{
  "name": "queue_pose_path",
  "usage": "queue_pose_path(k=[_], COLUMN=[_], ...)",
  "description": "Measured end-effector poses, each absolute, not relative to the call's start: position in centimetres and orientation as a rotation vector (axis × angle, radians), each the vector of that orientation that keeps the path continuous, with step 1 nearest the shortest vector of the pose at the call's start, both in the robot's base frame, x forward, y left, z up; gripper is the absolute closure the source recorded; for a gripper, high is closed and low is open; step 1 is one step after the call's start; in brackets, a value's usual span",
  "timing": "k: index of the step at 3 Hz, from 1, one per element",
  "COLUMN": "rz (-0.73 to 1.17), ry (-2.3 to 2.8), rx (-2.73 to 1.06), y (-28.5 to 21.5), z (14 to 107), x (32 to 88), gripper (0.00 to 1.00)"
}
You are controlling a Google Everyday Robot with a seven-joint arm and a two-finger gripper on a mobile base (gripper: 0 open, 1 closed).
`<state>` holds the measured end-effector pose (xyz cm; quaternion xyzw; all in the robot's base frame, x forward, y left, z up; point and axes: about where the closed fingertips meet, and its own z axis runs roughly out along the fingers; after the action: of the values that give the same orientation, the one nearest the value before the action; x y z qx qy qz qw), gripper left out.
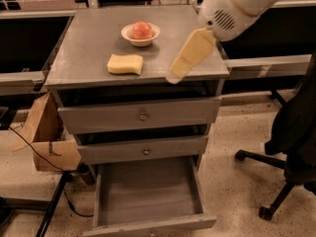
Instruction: Place sponge into bottom drawer
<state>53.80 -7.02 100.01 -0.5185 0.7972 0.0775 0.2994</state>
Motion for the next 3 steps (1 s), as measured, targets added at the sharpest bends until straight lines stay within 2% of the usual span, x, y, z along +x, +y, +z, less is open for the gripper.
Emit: queue_pose_path(k=[3], rz=[0.390], ry=[2.014], rx=[-1.144], y=[5.0], z=[95.2], x=[60.6], gripper=[0.00])
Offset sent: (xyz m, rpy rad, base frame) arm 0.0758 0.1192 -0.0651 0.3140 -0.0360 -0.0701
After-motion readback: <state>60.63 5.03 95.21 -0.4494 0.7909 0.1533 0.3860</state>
